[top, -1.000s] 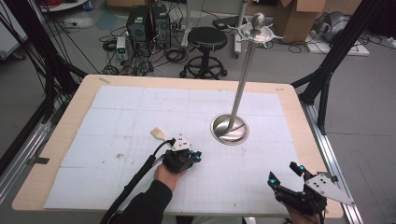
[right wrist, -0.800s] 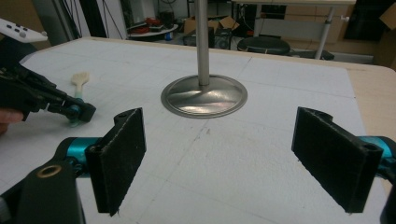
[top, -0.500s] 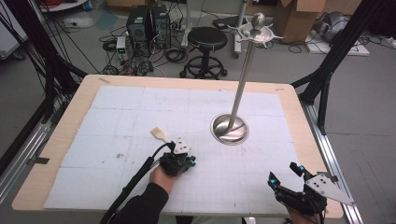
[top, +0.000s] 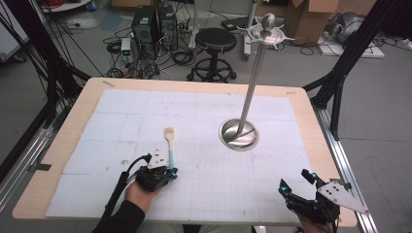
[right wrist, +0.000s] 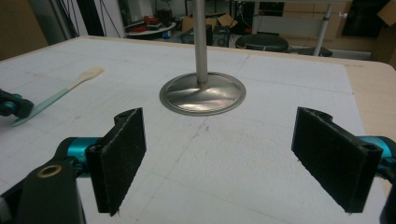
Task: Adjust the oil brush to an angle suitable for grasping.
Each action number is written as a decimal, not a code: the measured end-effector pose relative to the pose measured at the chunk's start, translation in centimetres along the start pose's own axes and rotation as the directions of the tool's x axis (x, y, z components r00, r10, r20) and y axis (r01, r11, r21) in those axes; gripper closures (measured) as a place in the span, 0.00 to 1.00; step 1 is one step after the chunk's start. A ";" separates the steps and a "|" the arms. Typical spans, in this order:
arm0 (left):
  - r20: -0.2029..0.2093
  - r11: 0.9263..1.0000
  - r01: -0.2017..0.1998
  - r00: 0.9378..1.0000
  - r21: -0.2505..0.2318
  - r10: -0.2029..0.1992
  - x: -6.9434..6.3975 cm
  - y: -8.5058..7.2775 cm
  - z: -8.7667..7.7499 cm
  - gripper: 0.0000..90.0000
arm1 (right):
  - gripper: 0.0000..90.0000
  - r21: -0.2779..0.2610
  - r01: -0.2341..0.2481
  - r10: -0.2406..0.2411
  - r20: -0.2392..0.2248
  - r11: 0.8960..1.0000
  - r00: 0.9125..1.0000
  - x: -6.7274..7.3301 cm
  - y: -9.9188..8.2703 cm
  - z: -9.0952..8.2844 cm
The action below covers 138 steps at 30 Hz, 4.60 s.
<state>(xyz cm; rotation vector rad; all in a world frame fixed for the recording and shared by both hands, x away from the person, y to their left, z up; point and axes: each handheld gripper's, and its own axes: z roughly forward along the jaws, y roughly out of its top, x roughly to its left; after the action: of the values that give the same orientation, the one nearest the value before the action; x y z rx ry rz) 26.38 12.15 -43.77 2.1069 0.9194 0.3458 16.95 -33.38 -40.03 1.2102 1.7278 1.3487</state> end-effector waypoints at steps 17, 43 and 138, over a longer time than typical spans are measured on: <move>-0.118 0.972 0.205 0.969 -0.117 -0.219 7.3 1.0 -1.8 0.99 | 0.18 0.012 -0.002 0.002 -0.013 1.000 1.000 0.2 0.0 0.5; -0.091 0.983 0.181 0.979 -0.024 -0.183 5.4 5.4 7.0 0.99 | 0.18 -0.018 -0.026 0.025 -0.034 1.000 0.999 -0.2 0.1 0.5; -0.024 0.986 0.160 0.987 -0.038 -0.161 3.3 6.0 5.1 0.99 | 0.18 -0.009 -0.032 0.031 -0.036 0.999 0.999 -0.1 0.0 0.5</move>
<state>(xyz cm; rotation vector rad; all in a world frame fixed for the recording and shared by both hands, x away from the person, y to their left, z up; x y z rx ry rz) 34.26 9.12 -42.67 1.9842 1.0832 0.3061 17.43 -33.24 -40.17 1.2198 1.7316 1.4037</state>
